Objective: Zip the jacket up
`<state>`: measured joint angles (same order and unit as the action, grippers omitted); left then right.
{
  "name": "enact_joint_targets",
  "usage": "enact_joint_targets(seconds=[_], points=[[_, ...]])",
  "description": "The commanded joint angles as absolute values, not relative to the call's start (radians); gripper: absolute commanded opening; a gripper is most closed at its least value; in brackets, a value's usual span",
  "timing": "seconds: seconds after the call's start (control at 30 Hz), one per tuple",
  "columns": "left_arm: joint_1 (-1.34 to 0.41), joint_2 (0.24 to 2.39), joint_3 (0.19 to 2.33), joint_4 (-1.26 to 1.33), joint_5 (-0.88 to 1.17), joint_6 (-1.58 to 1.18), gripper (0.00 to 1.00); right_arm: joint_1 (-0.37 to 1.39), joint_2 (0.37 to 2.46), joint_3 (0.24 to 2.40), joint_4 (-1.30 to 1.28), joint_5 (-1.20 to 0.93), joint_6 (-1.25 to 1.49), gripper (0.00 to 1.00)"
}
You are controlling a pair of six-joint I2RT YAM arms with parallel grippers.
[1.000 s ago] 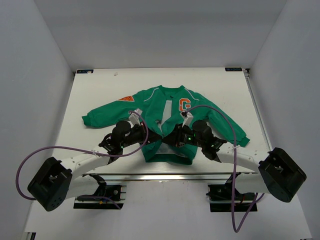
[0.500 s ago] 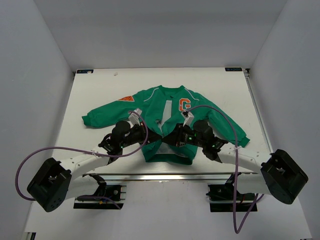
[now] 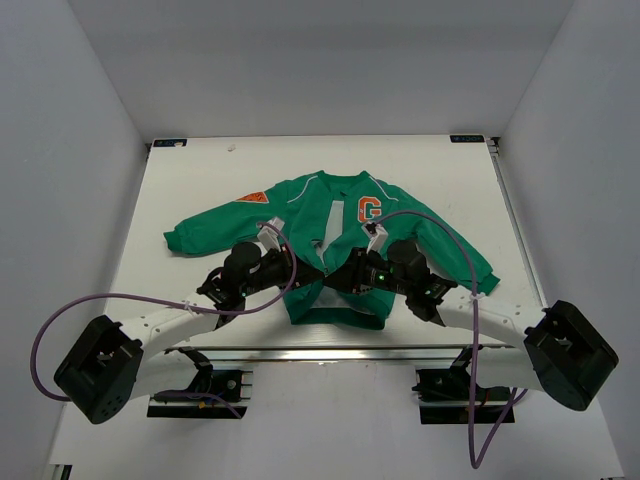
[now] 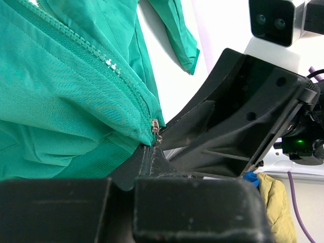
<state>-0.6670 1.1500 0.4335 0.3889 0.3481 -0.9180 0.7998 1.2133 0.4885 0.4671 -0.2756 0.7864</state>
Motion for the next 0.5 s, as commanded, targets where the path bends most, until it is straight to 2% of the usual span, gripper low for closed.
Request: enact_joint_targets(seconds=[0.0, 0.07, 0.2, 0.37, 0.47], points=[[-0.669, 1.124, 0.433, 0.403, 0.347, -0.913, 0.00, 0.804, 1.223, 0.515, 0.541, -0.311, 0.798, 0.41], [-0.670, 1.124, 0.433, 0.405, 0.348, -0.913, 0.00, 0.804, 1.232, 0.508, 0.560, -0.318, 0.799, 0.45], [-0.669, 1.121, 0.430, 0.408, 0.347, -0.913, 0.00, 0.804, 1.235, 0.494, 0.604, -0.305, 0.801, 0.44], [-0.670, 1.118, 0.429, 0.405, 0.341, -0.914, 0.00, 0.804, 1.247, 0.483, 0.652, -0.319, 0.822, 0.33], [-0.670, 1.115, 0.428, 0.400, 0.337, -0.914, 0.00, 0.804, 1.244, 0.486, 0.643, -0.322, 0.819, 0.33]])
